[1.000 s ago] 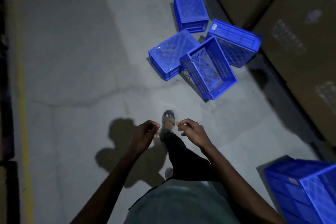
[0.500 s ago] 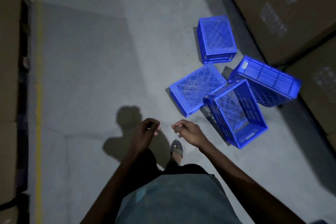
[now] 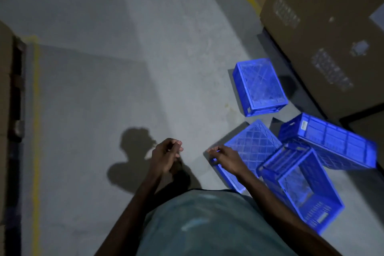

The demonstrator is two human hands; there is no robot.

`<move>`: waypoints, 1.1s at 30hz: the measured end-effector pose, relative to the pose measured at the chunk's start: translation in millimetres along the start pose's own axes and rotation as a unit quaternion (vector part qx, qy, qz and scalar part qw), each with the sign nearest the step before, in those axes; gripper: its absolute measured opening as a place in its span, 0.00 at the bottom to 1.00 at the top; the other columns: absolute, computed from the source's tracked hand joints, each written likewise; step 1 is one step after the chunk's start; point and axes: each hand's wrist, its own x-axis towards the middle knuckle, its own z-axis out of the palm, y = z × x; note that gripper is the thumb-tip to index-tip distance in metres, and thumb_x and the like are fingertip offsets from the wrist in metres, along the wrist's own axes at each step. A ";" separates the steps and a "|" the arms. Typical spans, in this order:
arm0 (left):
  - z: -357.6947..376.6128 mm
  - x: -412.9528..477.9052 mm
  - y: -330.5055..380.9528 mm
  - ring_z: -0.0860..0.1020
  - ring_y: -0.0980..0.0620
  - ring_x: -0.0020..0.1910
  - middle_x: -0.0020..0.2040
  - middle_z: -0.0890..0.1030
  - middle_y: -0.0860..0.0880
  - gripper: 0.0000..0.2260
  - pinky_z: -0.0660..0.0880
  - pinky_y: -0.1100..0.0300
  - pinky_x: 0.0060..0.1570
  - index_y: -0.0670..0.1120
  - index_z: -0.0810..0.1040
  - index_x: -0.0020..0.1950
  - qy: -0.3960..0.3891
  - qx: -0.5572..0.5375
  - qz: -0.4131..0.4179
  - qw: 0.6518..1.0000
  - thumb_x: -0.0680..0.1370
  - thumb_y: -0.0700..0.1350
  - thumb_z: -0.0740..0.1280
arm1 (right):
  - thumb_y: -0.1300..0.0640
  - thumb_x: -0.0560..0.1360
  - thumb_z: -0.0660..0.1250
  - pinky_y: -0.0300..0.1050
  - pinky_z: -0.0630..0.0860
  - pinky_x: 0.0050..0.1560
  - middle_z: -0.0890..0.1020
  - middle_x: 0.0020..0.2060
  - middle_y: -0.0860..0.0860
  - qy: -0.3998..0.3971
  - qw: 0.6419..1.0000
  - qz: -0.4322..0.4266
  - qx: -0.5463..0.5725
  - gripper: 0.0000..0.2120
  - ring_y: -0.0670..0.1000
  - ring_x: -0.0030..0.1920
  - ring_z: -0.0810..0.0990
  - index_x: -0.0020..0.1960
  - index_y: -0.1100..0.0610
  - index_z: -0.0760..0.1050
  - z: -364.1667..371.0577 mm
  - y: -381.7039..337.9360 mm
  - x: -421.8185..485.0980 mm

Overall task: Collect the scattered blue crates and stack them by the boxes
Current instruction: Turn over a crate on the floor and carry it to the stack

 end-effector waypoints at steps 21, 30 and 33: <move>16.0 458.3 331.8 0.84 0.55 0.36 0.40 0.87 0.51 0.05 0.77 0.65 0.41 0.49 0.83 0.46 -0.206 0.223 0.102 0.947 0.81 0.45 0.70 | 0.36 0.66 0.69 0.55 0.81 0.58 0.88 0.43 0.47 0.145 0.978 0.047 0.141 0.20 0.48 0.46 0.86 0.47 0.49 0.84 -110.6 -267.6 388.9; 122.5 596.6 453.7 0.84 0.57 0.38 0.41 0.87 0.47 0.05 0.78 0.66 0.41 0.45 0.83 0.48 -0.324 0.257 0.123 0.902 0.82 0.40 0.69 | 0.43 0.78 0.71 0.51 0.81 0.58 0.87 0.45 0.49 0.251 0.933 0.070 0.246 0.12 0.49 0.44 0.87 0.50 0.51 0.82 -221.8 -357.3 478.8; 164.3 627.9 478.5 0.82 0.60 0.35 0.42 0.86 0.46 0.05 0.75 0.69 0.37 0.44 0.83 0.48 -0.381 0.289 0.123 0.869 0.82 0.40 0.68 | 0.42 0.78 0.71 0.53 0.80 0.60 0.88 0.45 0.50 0.294 0.902 0.094 0.300 0.13 0.50 0.46 0.86 0.51 0.52 0.82 -244.5 -357.3 492.0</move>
